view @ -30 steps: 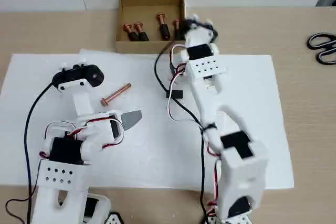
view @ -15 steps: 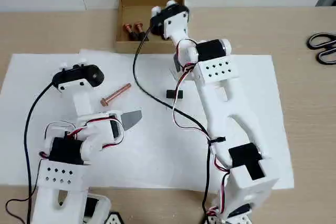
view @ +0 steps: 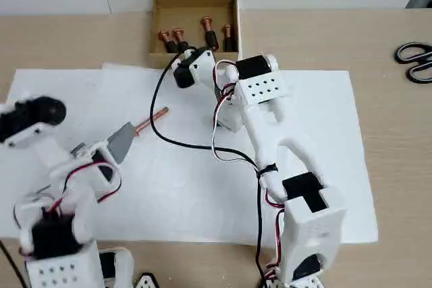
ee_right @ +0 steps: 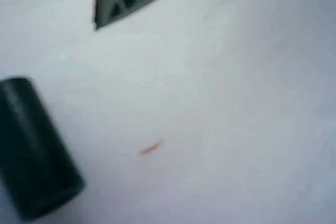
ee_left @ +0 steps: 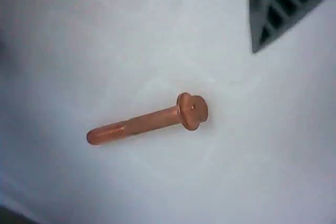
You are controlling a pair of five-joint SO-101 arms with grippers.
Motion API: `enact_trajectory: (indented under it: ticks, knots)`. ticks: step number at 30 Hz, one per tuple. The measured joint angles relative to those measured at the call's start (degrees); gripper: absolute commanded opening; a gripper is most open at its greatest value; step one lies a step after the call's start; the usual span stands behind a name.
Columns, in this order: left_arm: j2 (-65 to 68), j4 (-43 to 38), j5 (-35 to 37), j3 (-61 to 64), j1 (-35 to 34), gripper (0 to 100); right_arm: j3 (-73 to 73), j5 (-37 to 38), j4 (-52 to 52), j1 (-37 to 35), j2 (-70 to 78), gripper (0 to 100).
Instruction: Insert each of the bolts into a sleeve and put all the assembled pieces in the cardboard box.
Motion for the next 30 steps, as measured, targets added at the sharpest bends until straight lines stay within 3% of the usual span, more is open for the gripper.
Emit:
enact_trajectory:
  ticks: [6,13,23,30]
  knots:
    - [-11.34,-2.9,0.0,5.89,0.44,33,0.0,-1.85,3.96,0.26,0.0,25.8]
    - [-13.01,-1.85,0.0,6.07,4.57,33,-0.09,-1.76,7.3,0.26,0.0,25.8]
    - [-7.74,-1.67,0.0,6.07,4.57,33,-3.52,9.76,7.65,-1.49,0.0,25.8]
    - [-1.58,-0.09,0.0,6.07,4.66,33,-3.6,12.75,4.22,-1.93,2.29,25.8]
